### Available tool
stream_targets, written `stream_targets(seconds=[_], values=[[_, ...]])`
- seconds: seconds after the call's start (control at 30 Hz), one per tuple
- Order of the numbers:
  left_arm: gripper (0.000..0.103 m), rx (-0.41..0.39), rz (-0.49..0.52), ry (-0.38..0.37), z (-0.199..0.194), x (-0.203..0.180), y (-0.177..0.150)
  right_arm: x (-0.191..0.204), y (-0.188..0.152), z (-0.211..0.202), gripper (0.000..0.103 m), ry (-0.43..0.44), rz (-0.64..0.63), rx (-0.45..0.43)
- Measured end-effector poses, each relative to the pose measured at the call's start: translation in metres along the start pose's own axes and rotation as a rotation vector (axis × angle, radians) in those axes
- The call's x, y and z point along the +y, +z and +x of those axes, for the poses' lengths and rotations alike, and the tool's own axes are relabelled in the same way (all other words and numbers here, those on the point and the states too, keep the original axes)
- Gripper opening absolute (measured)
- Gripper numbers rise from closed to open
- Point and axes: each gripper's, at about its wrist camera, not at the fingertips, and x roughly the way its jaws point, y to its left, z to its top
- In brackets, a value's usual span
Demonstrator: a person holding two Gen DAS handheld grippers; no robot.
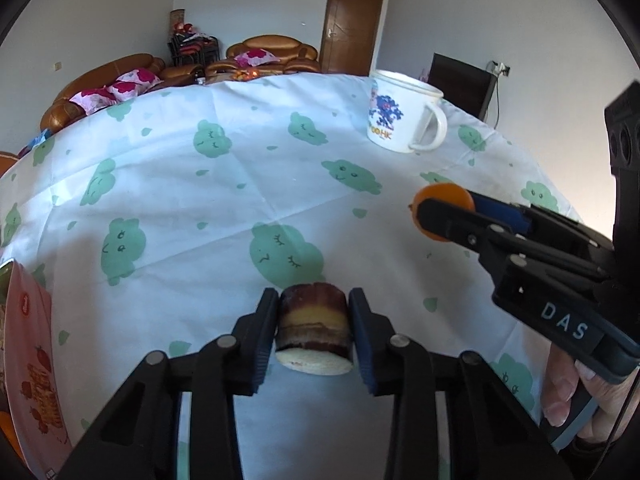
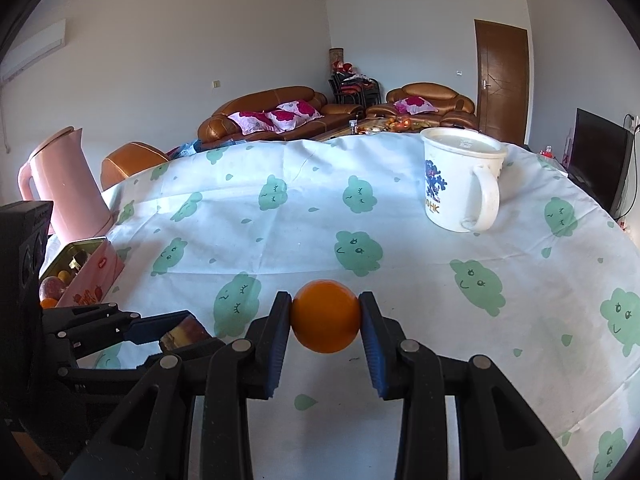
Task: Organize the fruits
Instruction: 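Grasp the cake roll with the left gripper while the right lifts the small orange, then lift the cake roll with the left gripper while the right holds the small orange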
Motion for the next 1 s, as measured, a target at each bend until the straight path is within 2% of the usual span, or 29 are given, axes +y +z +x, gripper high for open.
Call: stream_targets(seconds=[0.5,1.0], values=[[0.037,-0.116,-0.038,0.047,-0.021,0.008,-0.002,0.0,-0.001,-0.009,0.036,0.055,-0.006,-0.037],[0.037,-0.186,-0.026,0.079,-0.034,0.006,-0.003,0.002,-0.002,-0.017,0.036,0.069,-0.015,-0.079]])
